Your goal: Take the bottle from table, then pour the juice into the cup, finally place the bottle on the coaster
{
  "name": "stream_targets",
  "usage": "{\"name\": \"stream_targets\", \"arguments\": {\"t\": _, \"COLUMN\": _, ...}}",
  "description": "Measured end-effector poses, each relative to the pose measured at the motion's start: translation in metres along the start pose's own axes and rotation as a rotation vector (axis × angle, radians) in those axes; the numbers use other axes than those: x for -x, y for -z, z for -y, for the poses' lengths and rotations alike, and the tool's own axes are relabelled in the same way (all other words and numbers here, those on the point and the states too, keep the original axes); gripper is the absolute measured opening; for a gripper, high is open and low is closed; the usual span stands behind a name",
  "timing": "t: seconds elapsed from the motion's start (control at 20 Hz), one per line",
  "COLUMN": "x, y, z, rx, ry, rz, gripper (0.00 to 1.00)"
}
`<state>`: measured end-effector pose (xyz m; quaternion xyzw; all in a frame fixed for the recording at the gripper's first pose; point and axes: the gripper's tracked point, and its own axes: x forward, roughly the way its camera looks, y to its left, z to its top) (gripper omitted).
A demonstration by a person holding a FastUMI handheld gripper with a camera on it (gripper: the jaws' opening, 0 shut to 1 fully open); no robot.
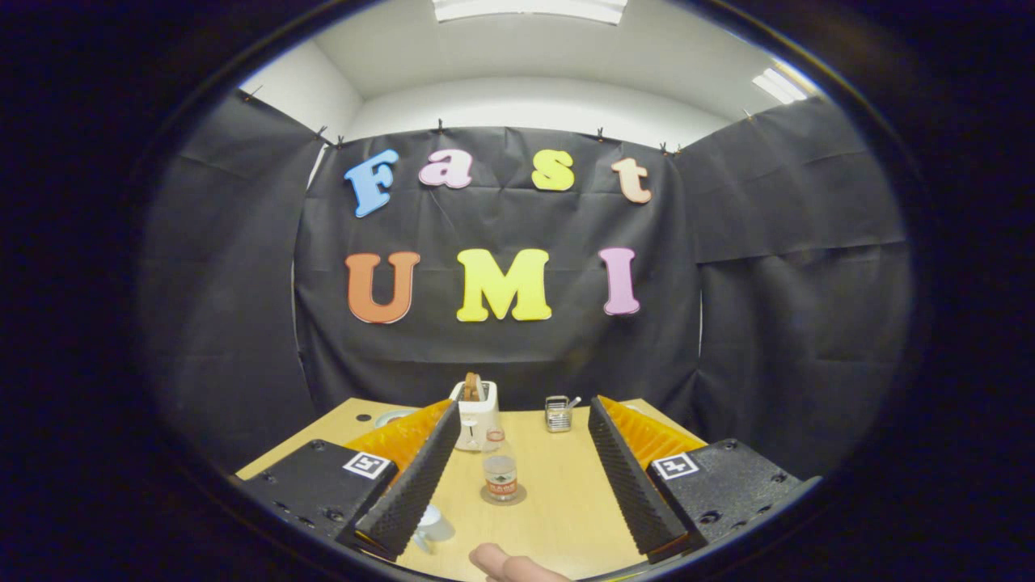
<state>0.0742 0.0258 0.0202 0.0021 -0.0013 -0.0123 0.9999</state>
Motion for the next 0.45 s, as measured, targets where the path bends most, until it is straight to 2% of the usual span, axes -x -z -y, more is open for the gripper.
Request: {"name": "stream_targets", "arguments": {"t": 0.45, "x": 0.033, "y": -0.037, "z": -0.009, "rx": 0.036, "ry": -0.021, "rz": 0.061, "gripper": 1.00}}
